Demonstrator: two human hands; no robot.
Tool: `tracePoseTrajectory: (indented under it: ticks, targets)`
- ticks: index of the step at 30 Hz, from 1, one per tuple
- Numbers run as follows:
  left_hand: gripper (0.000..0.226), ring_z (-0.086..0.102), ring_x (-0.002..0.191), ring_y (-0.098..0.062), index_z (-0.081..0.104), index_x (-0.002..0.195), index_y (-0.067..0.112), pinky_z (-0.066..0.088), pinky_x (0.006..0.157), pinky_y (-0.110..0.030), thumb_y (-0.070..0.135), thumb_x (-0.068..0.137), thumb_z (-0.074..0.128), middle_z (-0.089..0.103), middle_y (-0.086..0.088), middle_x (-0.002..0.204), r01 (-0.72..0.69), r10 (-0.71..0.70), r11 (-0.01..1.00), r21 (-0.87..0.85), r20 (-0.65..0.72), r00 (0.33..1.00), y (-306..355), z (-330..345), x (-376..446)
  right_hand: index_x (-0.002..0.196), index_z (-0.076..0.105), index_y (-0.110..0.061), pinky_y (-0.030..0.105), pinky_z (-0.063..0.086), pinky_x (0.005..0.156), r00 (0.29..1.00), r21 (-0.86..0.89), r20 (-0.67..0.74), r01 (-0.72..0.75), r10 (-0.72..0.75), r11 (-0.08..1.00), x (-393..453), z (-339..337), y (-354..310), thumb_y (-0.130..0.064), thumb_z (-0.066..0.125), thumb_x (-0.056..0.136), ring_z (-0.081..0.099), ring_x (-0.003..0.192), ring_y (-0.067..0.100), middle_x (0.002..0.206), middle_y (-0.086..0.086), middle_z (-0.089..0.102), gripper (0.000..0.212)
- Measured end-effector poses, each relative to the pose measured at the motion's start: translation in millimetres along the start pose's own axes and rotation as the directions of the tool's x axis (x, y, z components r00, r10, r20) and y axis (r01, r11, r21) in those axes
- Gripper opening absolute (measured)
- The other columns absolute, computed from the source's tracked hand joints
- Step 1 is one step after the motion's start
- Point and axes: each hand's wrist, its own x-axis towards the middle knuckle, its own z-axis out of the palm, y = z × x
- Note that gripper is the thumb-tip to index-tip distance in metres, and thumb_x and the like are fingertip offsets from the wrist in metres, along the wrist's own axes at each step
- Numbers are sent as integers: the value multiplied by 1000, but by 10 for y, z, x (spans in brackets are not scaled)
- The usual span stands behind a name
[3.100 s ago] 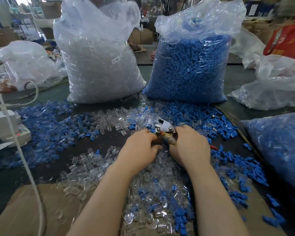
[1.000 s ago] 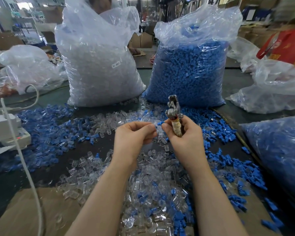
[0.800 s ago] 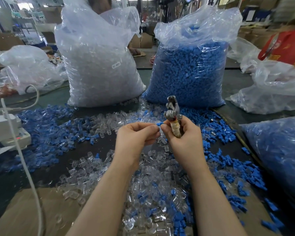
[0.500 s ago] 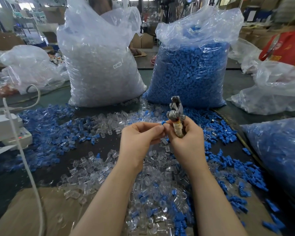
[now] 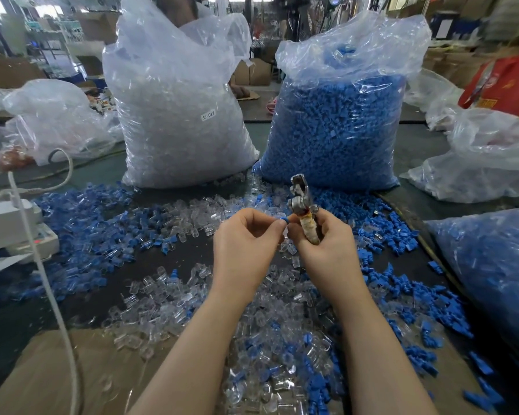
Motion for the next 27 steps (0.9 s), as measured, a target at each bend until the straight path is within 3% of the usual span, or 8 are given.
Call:
tracePoseTrajectory:
  ticks: [3, 5, 8, 12, 18, 27]
  targets:
    - [15, 69, 66, -7, 67, 74, 20, 58, 65, -25, 13, 86, 73, 72, 5, 68, -10, 10, 1000, -22, -1, 1000, -20, -11, 12, 84, 65, -30, 39, 55, 69, 999, -15, 39, -9, 9, 1000, 2, -29, -2, -18, 68, 90, 65, 74, 14, 82, -11, 70, 13]
    - [14, 70, 66, -7, 66, 77, 15, 57, 66, -21, 8, 88, 71, 72, 0, 69, -1, 1, 995, -98, 0, 1000, -14, -19, 26, 87, 66, -24, 46, 54, 69, 999, -75, 51, -10, 14, 997, 9, -64, 13, -27, 67, 87, 65, 72, 17, 76, -6, 69, 3]
    - [11, 70, 67, -8, 66, 80, 11, 56, 67, -18, 4, 89, 68, 72, -1, 71, -3, 4, 985, -173, 2, 1000, 2, -31, 45, 89, 66, -20, 51, 54, 69, 997, -163, 76, -8, 21, 987, 17, -115, 21, -36, 60, 78, 65, 73, 23, 75, -3, 69, 21]
    - [11, 70, 72, -11, 65, 82, 11, 56, 70, -19, 4, 90, 66, 71, 5, 71, -50, 53, 978, -203, 10, 999, -4, -51, 41, 91, 64, -24, 51, 54, 69, 990, -248, 137, 4, 31, 969, 30, -144, 74, -23, 66, 84, 63, 73, 22, 77, -9, 67, 7]
    - [14, 67, 73, -6, 64, 82, 14, 57, 74, -23, 3, 92, 64, 70, 7, 73, -150, 157, 975, -162, 28, 987, -15, -64, 33, 95, 62, -31, 44, 53, 71, 979, -269, 203, 26, 30, 963, 28, -144, 89, -16, 67, 83, 60, 76, 15, 78, -14, 64, 20]
    - [8, 66, 75, -8, 63, 87, 8, 55, 75, -23, 2, 92, 63, 67, 4, 77, -186, 207, 961, -203, 92, 974, -36, -118, 60, 91, 62, -31, 46, 52, 68, 972, -266, 236, 59, 6, 962, 27, -159, 94, -15, 64, 83, 58, 71, 17, 73, -10, 62, 18]
